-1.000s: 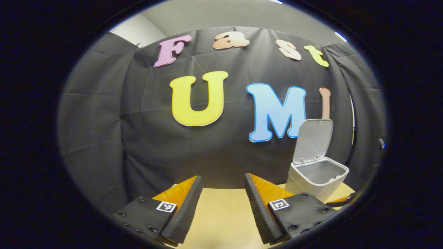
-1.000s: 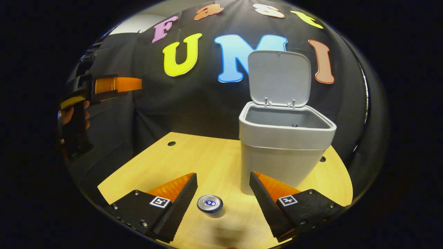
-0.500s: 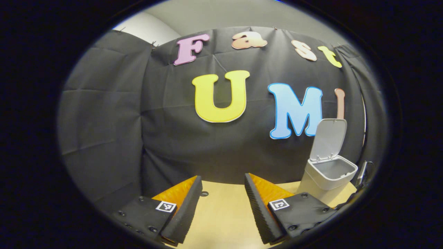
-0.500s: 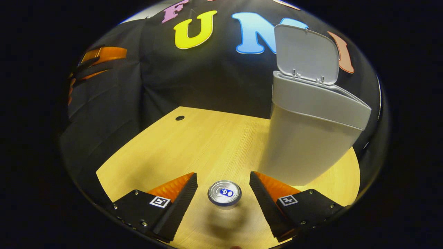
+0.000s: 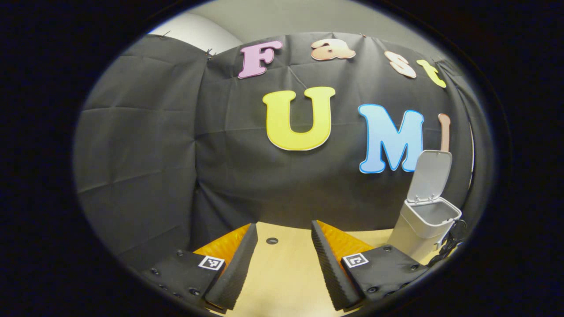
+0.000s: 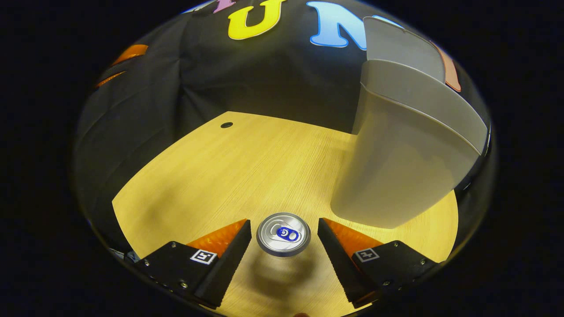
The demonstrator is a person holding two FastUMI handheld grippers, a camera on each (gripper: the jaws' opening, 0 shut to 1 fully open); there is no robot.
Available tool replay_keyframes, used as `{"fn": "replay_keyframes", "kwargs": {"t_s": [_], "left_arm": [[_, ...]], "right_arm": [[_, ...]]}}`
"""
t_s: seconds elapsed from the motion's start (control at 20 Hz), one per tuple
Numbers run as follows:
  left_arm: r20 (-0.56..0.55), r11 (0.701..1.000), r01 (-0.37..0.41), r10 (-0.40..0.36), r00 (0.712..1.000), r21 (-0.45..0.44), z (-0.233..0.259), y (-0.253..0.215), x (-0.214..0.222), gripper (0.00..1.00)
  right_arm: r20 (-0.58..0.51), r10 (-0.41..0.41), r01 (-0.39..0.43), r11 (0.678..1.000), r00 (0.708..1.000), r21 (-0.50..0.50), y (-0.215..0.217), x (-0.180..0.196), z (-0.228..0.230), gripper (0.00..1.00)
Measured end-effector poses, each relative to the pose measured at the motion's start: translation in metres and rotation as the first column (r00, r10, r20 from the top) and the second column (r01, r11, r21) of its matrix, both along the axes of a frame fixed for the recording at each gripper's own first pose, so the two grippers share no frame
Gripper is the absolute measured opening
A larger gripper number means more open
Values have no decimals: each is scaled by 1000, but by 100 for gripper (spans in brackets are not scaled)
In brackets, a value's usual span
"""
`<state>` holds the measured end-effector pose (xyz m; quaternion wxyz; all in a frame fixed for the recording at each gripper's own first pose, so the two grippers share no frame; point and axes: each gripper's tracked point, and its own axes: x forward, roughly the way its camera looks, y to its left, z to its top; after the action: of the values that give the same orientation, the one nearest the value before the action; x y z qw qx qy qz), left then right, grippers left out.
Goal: Press the lid of the desktop garbage bin to open it, pick up the crumpled paper on the desktop and throw it into the bin, then pick up the pop can on the desktop and drop it into the bin, and finally close the garbage bin lid.
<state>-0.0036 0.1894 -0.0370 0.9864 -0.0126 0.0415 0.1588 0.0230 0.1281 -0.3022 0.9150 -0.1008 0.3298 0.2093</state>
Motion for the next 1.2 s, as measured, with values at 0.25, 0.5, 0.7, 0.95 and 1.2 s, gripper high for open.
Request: {"fn": "replay_keyframes", "kwargs": {"t_s": [0.25,0.5,0.7,0.95,1.2], "left_arm": [[-3,1000,-8,8,1000,-8,-1,1,-2,84],[-14,1000,-10,9,1000,-24,-8,-1,-5,84],[-20,999,-4,3,1000,-32,-12,-3,-5,84],[-22,999,27,-28,999,-38,-13,-14,1,82],[-21,997,70,-71,997,-36,-13,-29,8,81]], "right_arm": [[-32,7,-8,1000,999,-12,-2,1,-11,98],[-49,8,-9,1000,999,-13,-1,0,-15,86],[-19,16,-16,1000,1000,17,0,1,1,85],[68,10,-15,997,998,73,4,5,48,85],[211,3,-31,991,977,128,13,6,115,85]]}}
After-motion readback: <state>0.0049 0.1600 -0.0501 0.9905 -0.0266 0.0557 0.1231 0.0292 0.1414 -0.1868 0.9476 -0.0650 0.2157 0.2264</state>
